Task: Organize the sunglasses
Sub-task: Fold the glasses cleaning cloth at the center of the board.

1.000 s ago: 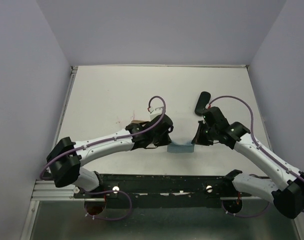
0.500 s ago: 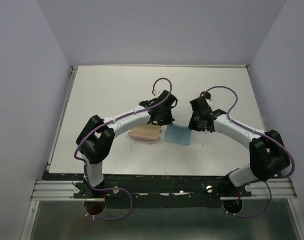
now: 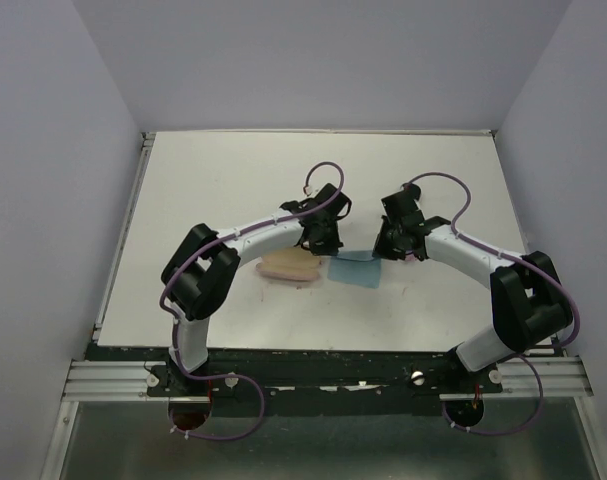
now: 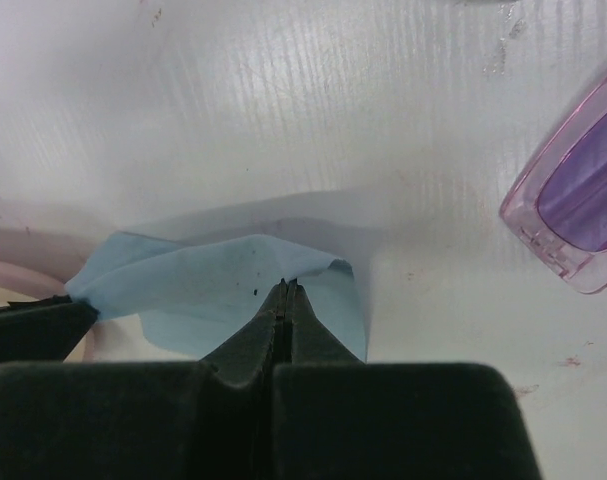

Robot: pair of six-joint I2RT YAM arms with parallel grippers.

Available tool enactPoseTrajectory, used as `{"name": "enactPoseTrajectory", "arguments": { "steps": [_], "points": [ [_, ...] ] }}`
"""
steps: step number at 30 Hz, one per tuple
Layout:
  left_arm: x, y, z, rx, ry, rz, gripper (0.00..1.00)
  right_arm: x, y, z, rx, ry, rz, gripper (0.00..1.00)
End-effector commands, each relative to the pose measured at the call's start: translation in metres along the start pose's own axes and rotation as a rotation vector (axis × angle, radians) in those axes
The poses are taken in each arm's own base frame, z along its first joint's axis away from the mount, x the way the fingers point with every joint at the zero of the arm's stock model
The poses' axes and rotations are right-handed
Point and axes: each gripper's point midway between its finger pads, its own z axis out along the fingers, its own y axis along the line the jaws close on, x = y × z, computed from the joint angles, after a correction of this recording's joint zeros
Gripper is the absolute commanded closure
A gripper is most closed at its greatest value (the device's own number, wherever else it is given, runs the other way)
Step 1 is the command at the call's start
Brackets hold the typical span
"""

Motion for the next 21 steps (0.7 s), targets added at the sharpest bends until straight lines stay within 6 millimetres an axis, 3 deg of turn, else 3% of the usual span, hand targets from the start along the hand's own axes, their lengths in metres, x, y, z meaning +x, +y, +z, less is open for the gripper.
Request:
{"name": "enactPoseTrajectory", "arguments": {
  "steps": [1,8,21],
  "points": [
    [0.014,-0.001,-0.015,0.047,0.052,0.021,1.0,0.014,0.004,-0.008,-0.039,0.068,0.006,0.99],
    [0.024,0.001,-0.023,0.054,0.061,0.032,1.0,0.041,-0.004,-0.017,-0.03,0.185,0.011,0.99],
    [0.041,0.009,-0.016,0.006,0.092,0.048,1.0,0.059,-0.011,-0.018,-0.034,0.225,0.03,0.99]
  ]
}}
